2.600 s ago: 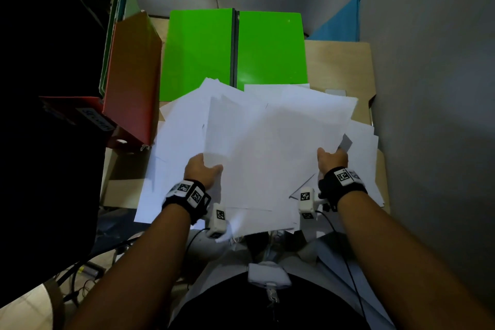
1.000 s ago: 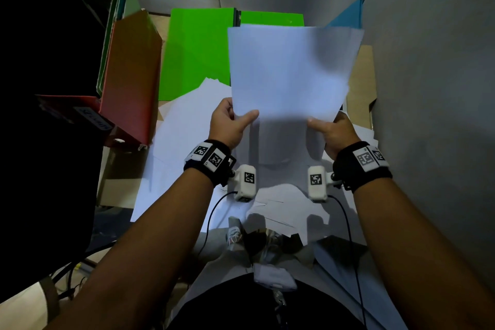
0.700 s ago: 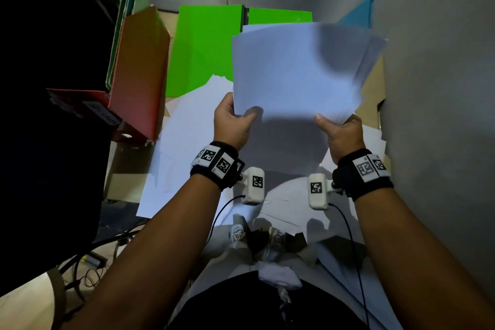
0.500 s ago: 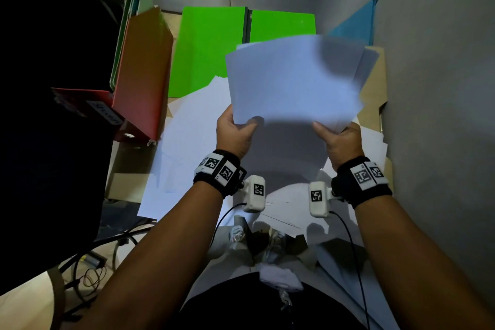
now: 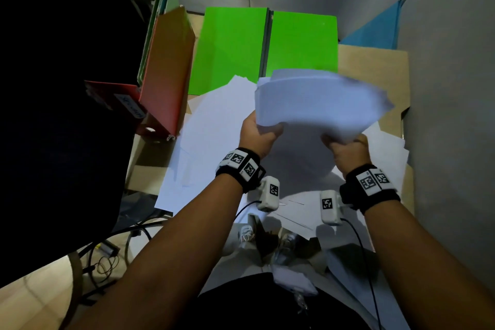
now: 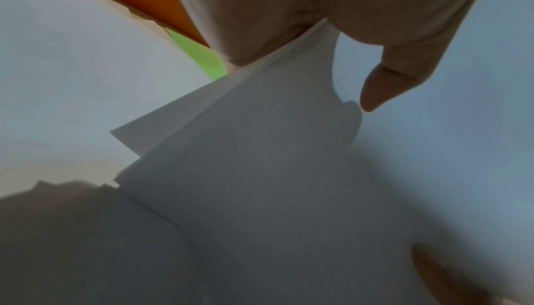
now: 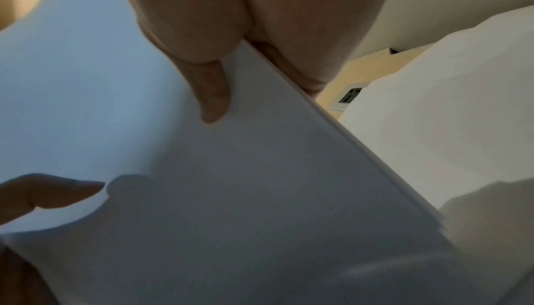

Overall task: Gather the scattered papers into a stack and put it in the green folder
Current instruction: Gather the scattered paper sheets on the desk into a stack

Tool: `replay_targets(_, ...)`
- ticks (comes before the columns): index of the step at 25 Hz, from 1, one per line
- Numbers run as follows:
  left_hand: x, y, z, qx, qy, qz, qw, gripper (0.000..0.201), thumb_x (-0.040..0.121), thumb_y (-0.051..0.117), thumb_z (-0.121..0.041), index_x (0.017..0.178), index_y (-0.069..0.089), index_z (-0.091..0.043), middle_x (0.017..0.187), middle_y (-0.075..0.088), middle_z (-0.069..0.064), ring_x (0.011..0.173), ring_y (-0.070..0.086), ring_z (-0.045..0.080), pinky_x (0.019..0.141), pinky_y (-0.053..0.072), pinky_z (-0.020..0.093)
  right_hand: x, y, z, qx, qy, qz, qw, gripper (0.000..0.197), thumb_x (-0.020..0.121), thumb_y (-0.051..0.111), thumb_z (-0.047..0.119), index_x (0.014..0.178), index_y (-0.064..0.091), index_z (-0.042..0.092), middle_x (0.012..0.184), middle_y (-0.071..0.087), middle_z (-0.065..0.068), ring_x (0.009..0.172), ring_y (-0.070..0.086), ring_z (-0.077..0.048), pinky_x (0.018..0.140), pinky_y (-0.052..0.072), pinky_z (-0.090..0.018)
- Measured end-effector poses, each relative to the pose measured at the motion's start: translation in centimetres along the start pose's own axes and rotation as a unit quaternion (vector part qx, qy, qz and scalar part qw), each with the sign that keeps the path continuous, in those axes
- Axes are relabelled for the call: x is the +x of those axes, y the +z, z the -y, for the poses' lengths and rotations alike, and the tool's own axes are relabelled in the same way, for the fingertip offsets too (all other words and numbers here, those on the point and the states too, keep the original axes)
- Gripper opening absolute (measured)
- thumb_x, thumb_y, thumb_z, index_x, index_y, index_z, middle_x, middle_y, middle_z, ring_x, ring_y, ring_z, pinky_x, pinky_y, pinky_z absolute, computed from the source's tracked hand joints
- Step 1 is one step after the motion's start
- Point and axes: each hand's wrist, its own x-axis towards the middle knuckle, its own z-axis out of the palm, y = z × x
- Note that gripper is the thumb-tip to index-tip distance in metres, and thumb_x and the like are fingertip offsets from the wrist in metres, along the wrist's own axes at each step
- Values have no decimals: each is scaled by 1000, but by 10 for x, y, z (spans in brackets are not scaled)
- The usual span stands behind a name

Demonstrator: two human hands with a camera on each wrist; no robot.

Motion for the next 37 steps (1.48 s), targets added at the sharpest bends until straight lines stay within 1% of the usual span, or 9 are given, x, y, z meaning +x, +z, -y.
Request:
replay_targets(4,17,-20,12,109,-74,-26,991,66,68,85,-33,123,52,-16,118,66,10,106,64,21,95,54,44,9,-15,8,-59,39,-36,997,5,77,71,7,78,66,7,88,67,-12,68,61,-9,53,47,-14)
replay_targets(6,22,-60,26,234,-148,-113,954,73,75,81,-34,137,44,-18,137,53,9,125,53,26,104,46,41,10,-33,5,-74,103,-13,992,5,82,65,0,86,64,2,83,60,-10,77,59,-18,46,43,-12)
replay_targets(10,6,-144,47,396,-298,-244,834,86,72,75,-35,144,34,-15,150,33,15,136,37,36,104,42,49,24,-70,-41,-229,241,51,942,48,77,76,22,115,61,-4,117,65,-22,93,62,-30,91,53,-41)
replay_targets(14,-14,-177,70,469,-312,-239,791,92,62,73,-36,142,36,-12,149,29,14,138,28,35,105,38,55,19,-68,-70,-287,261,56,920,53,77,76,25,122,59,1,115,65,-19,85,56,-25,82,49,-37)
replay_targets(20,-18,-181,70,393,-303,-203,844,83,60,66,-47,132,48,-10,132,54,12,112,57,37,94,51,50,12,-56,-87,-312,293,53,902,42,82,71,24,113,62,-3,97,61,-15,83,53,-25,78,47,-32)
replay_targets(25,-2,-170,66,449,-224,-212,839,97,66,76,-50,145,33,-15,147,42,11,134,43,35,108,38,54,6,-55,-93,-264,324,38,908,52,76,73,16,121,54,-3,112,65,-12,99,61,-28,87,44,-26)
replay_targets(28,22,-165,58,415,-184,-197,869,100,64,82,-42,148,30,-19,149,38,10,136,42,34,108,41,52,8,-59,-97,-244,314,32,917,54,60,81,21,105,58,1,95,66,-9,91,61,-26,86,49,-31)
replay_targets(31,40,-156,48,504,-156,-211,823,100,72,81,-41,151,24,-16,154,29,10,141,31,33,111,34,51,6,-62,-97,-195,319,20,927,74,56,83,17,123,55,2,111,66,-13,103,63,-36,98,48,-49)
replay_targets(37,62,-140,42,595,-182,-72,780,81,71,74,-44,136,41,-9,143,39,12,135,36,33,102,39,48,3,-66,-97,-187,304,8,934,80,51,84,19,124,56,3,113,67,-12,103,63,-37,97,49,-49)
